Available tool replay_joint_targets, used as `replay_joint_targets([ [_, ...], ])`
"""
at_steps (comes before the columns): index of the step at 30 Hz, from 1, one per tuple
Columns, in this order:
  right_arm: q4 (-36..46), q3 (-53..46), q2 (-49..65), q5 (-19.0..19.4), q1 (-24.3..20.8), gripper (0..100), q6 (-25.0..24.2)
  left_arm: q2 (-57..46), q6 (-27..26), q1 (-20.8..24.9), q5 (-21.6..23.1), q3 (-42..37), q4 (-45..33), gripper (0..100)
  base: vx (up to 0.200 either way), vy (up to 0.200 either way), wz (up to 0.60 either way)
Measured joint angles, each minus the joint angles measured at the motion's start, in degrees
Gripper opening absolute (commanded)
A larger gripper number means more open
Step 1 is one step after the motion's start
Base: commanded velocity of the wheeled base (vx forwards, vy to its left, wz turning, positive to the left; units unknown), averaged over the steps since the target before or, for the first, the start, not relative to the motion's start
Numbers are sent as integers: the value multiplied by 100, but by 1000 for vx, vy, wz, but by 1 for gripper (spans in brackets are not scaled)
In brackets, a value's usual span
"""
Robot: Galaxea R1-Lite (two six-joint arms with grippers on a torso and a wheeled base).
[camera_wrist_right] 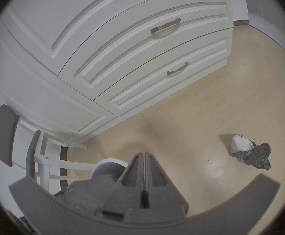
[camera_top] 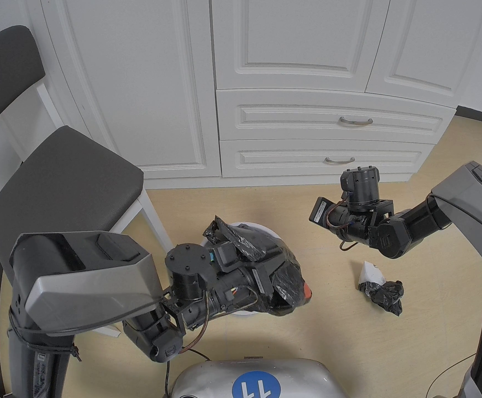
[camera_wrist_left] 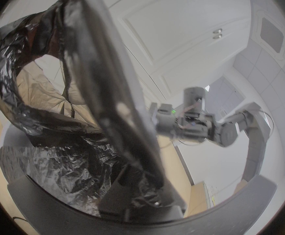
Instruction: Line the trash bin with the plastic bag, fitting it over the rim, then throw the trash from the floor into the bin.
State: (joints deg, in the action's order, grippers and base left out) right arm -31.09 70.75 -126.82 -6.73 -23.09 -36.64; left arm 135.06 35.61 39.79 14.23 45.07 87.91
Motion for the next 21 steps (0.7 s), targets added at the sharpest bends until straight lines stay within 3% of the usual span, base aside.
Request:
replay_joint_targets([
  [12,-15,-89,258,-51,20,0,6,973,492,-532,-2,1587,-7,0,0,0,0],
  [21,-30,-204,400,-71,-89,0,30,1106,422,-630,-17,1264,0,0,0,0,0],
])
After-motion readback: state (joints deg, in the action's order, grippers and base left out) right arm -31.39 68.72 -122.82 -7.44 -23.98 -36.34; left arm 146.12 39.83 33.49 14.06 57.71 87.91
